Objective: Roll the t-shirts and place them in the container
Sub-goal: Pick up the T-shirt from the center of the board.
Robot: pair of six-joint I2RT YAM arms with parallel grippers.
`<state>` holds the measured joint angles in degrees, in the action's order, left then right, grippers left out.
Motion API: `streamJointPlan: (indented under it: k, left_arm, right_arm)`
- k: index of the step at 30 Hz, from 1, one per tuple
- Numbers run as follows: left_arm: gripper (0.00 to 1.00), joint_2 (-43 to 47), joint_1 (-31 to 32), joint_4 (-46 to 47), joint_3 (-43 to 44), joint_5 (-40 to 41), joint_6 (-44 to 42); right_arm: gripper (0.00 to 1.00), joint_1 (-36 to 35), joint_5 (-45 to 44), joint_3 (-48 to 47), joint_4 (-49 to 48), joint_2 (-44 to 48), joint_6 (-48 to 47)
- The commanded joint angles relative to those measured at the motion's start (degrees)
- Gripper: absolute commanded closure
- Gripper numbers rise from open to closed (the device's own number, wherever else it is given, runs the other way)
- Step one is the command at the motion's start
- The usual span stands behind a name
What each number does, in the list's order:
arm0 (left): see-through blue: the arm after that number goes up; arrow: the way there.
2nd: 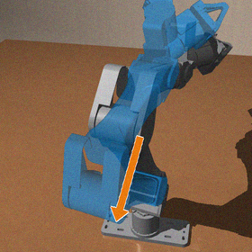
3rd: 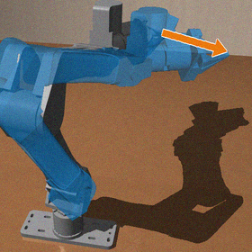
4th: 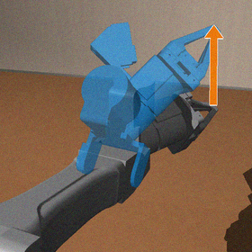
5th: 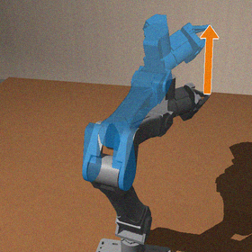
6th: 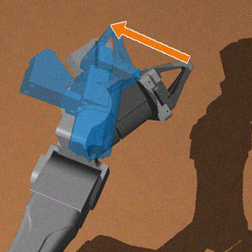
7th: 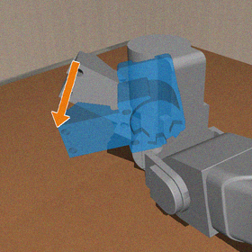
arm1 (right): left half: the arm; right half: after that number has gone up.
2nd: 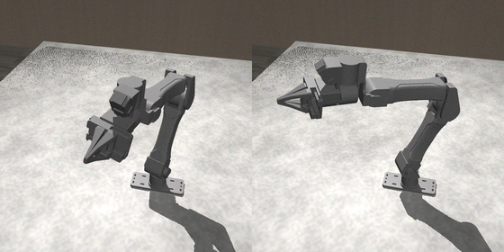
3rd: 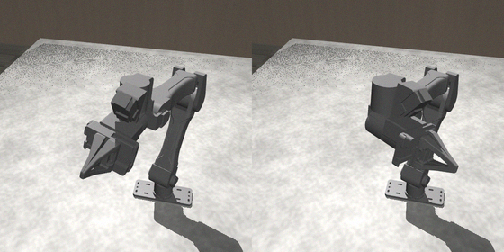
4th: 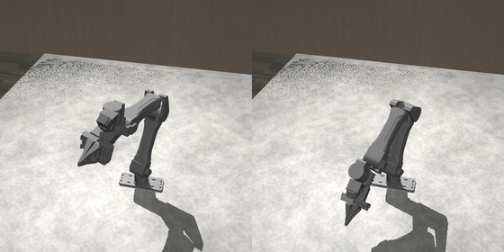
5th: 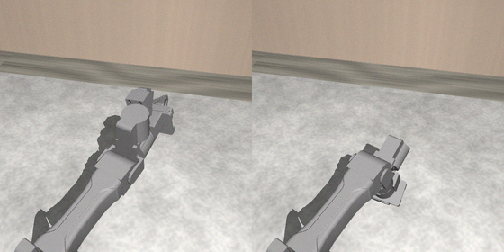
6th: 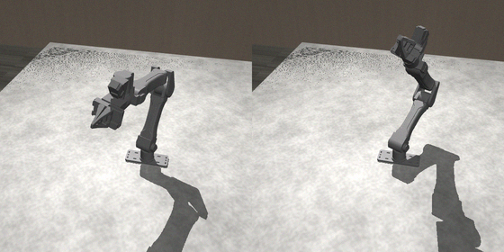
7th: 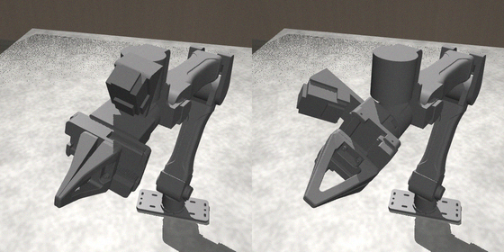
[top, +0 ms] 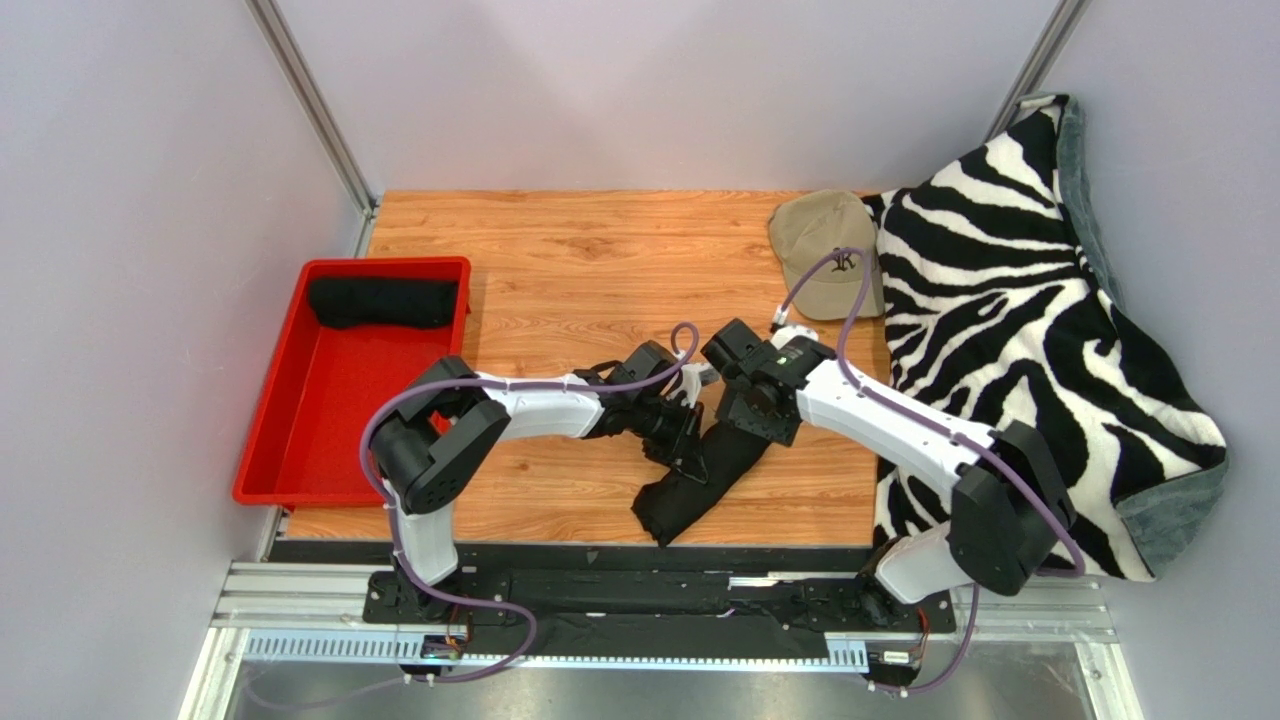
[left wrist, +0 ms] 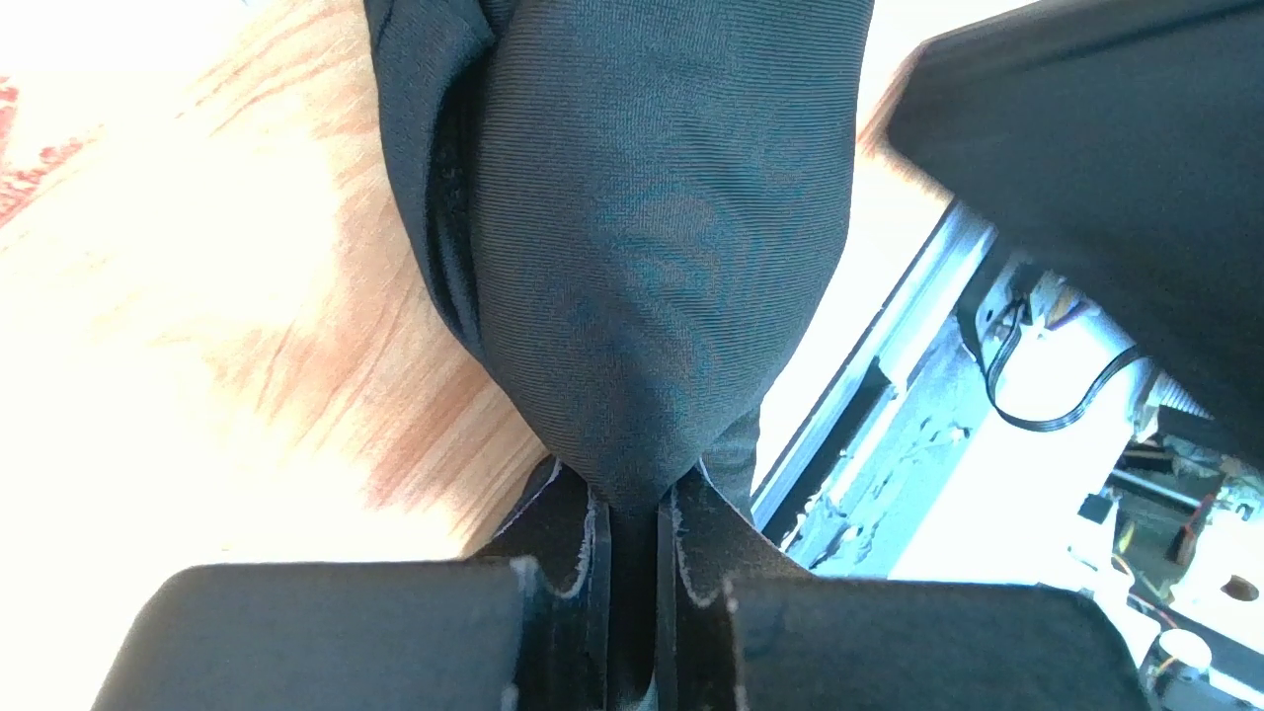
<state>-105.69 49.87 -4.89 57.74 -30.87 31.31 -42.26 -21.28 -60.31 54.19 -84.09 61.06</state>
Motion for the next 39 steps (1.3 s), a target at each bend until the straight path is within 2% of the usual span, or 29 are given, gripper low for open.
streamJointPlan:
  k: [1, 10, 19, 28, 32, 39]
  left_arm:
    - [1.0, 1.3, 0.7, 0.8, -1.8, 2.8, 1.5]
    - [1.0, 6.7, -1.9, 7.7, -4.3, 2.8, 7.0]
    - [1.0, 13.8, -4.2, 8.8, -4.2, 5.0, 9.5]
    - [1.0, 24.7, -8.5, 7.4, -5.2, 13.9, 11.8]
    - [1.0, 33.6, -12.8, 6.6, -6.8, 23.5, 13.6]
    - [1.0, 44.2, -28.1, 6.3, -11.7, 32.9, 20.8]
  right_arm:
    - [0.36, 0.2, -7.5, -7.6, 7.6, 5.2, 1.9]
    - [0.36, 2.0, -11.5, -9.8, 11.2, 11.0, 1.7]
    - [0.36, 3.5, -11.9, -7.7, 11.1, 12.6, 1.3]
    - [0.36, 5.1, -9.9, -4.6, 8.5, 13.8, -0.2]
    - [0.36, 5.7, -8.2, -3.1, 6.9, 14.5, -1.6]
    - [0.36, 6.5, -5.6, -1.7, 3.9, 14.0, -5.6]
